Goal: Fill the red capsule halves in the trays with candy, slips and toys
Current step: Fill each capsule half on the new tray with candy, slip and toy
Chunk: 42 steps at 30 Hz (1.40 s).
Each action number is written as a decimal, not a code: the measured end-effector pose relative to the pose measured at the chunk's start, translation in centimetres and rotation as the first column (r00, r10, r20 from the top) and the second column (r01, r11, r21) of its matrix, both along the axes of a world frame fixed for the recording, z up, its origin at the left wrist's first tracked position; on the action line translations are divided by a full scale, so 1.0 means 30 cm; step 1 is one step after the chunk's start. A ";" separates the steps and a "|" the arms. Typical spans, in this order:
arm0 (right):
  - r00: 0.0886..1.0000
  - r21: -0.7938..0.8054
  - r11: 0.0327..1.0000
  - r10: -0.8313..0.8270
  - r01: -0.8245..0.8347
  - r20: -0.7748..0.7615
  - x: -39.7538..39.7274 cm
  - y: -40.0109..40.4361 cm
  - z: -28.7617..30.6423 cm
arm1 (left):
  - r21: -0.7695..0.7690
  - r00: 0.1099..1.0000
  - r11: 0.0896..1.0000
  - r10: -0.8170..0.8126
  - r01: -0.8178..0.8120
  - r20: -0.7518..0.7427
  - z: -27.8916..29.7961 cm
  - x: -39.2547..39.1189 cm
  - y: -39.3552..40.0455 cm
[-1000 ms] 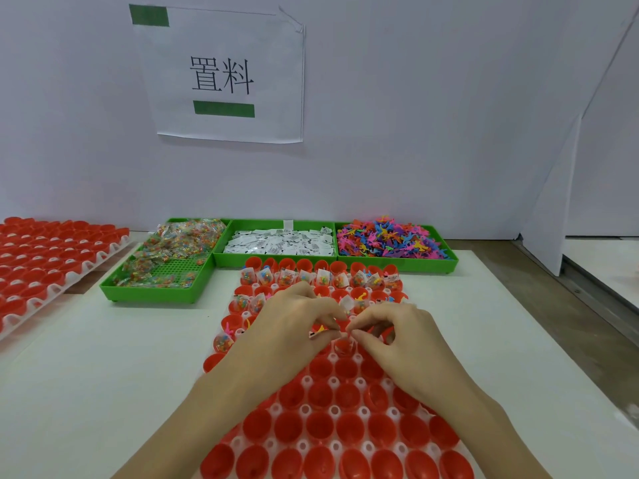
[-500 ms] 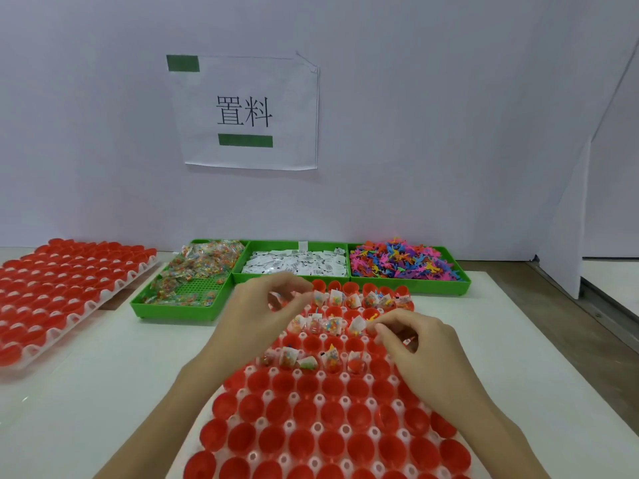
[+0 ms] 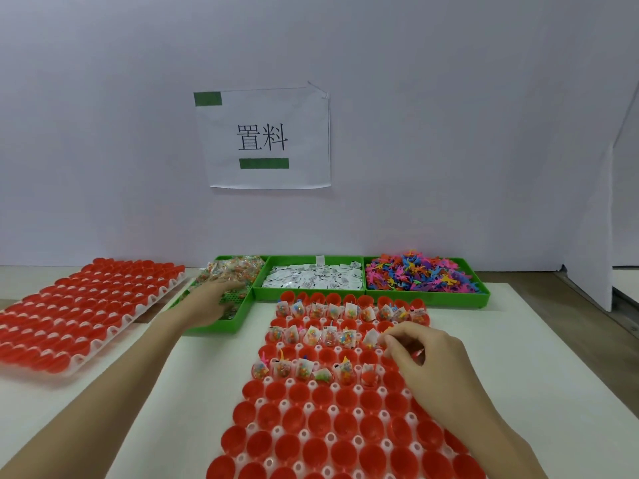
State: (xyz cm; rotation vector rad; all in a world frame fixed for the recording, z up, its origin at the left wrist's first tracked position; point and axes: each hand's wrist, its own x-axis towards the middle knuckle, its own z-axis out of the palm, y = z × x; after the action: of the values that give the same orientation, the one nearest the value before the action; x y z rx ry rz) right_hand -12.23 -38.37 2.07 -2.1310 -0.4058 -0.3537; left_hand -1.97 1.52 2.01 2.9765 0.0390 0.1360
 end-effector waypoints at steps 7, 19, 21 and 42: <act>1.000 -0.014 1.000 0.003 -0.003 0.014 0.004 0.002 -0.004 | -0.050 0.991 0.999 -0.007 0.014 0.132 -0.015 -0.006 -0.028; 1.000 -0.005 1.000 -0.003 0.003 -0.003 0.000 -0.003 -0.001 | -0.529 0.700 0.843 0.435 -0.096 0.567 -0.009 -0.075 -0.141; 1.000 -0.009 1.000 -0.004 0.004 -0.010 -0.002 -0.001 0.001 | -0.679 0.683 0.734 0.494 0.005 0.538 0.007 -0.108 -0.187; 0.999 -0.112 0.993 -0.038 0.036 -0.017 0.074 0.039 0.020 | -0.314 0.733 0.824 -0.169 0.472 0.659 -0.069 -0.380 -0.396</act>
State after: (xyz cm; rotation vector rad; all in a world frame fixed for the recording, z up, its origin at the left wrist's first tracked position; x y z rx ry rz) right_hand -10.00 -37.19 2.68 -2.2518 -0.3832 -0.3390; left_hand -13.39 -10.37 -0.06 2.2714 -0.4741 0.8959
